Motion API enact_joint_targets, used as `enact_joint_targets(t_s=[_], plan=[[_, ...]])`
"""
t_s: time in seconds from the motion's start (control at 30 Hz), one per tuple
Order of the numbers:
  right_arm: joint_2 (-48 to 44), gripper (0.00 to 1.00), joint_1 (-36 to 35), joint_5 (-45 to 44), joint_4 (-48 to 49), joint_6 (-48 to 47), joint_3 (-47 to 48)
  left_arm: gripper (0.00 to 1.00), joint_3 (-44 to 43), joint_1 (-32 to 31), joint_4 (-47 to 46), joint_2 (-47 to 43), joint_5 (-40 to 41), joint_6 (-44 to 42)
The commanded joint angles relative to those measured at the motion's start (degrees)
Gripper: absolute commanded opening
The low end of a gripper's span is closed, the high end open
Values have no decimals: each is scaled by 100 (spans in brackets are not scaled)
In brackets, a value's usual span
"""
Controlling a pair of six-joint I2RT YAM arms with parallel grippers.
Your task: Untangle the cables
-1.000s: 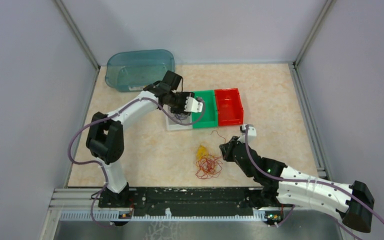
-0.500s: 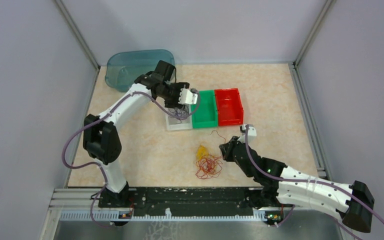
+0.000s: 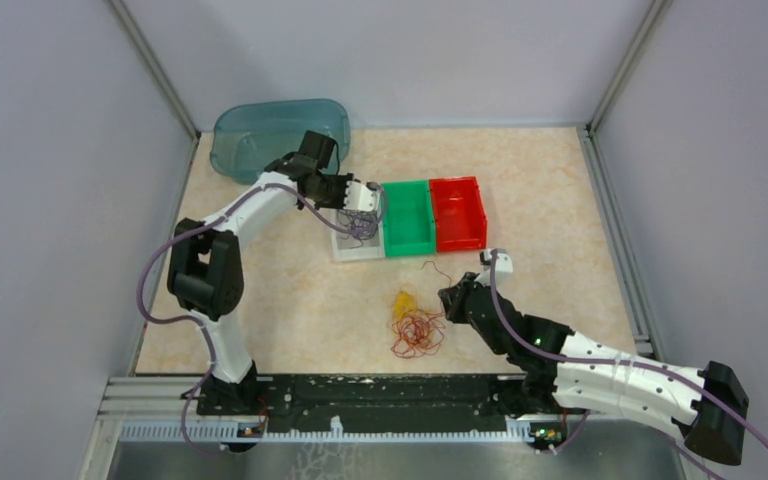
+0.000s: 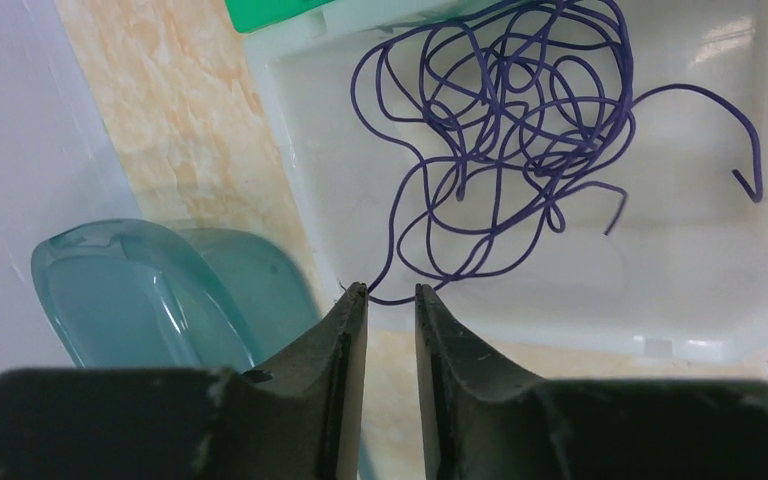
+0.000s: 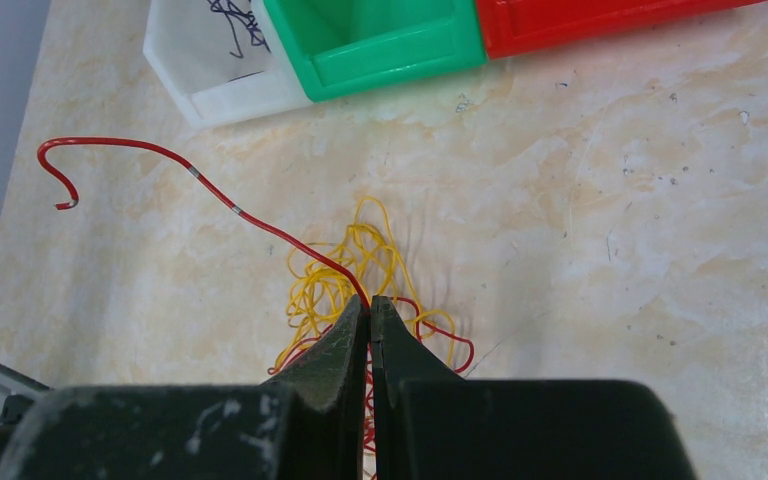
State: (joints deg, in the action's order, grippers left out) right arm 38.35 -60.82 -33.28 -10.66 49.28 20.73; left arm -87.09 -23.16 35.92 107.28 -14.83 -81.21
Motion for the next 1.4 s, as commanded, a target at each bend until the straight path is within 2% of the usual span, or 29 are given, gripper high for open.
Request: enact_joint_targets(t_s=[0.0, 0.27, 0.43, 0.57, 0.6, 0.63, 0.8, 0.87, 0.93, 1.07, 1.13, 1.23, 1.37], plan=[[-3, 0, 52, -31, 240, 11, 121, 26, 297, -35, -828, 56, -98, -53], [22, 0, 51, -65, 232, 11, 105, 7, 822, -197, -989, -103, -440, -42], [103, 0, 52, -29, 282, 18, 107, 6, 1331, -419, -1252, -159, -350, -68], [131, 0, 51, 5, 268, 15, 145, 6, 1416, -486, -1508, -12, -172, 40], [129, 0, 50, 3, 244, 15, 160, 8, 1380, -490, -1543, 8, -140, 94], [126, 0, 50, 3, 222, 20, 165, 14, 1310, -495, -1543, 1, -116, 169], [121, 0, 52, -12, 209, -23, 232, 67, 811, -470, -995, -289, -347, 435], [141, 0, 59, -8, 245, -43, 291, 85, 600, -464, -673, -490, -574, 561], [169, 0, 77, 45, 293, -80, 388, 98, 334, -467, -208, -686, -841, 712], [225, 0, 143, 167, 309, -171, 688, 100, -112, -466, 560, -1070, -1450, 1268], [249, 0, 190, 276, 381, -237, 830, 100, -50, -523, 807, -1309, -1899, 1933], [351, 0, 216, 435, 463, -254, 993, 100, 340, -715, 789, -1776, -2417, 2799], [570, 0, 245, 798, 699, -133, 1181, 99, 1173, -990, 285, -2505, -3287, 4042]])
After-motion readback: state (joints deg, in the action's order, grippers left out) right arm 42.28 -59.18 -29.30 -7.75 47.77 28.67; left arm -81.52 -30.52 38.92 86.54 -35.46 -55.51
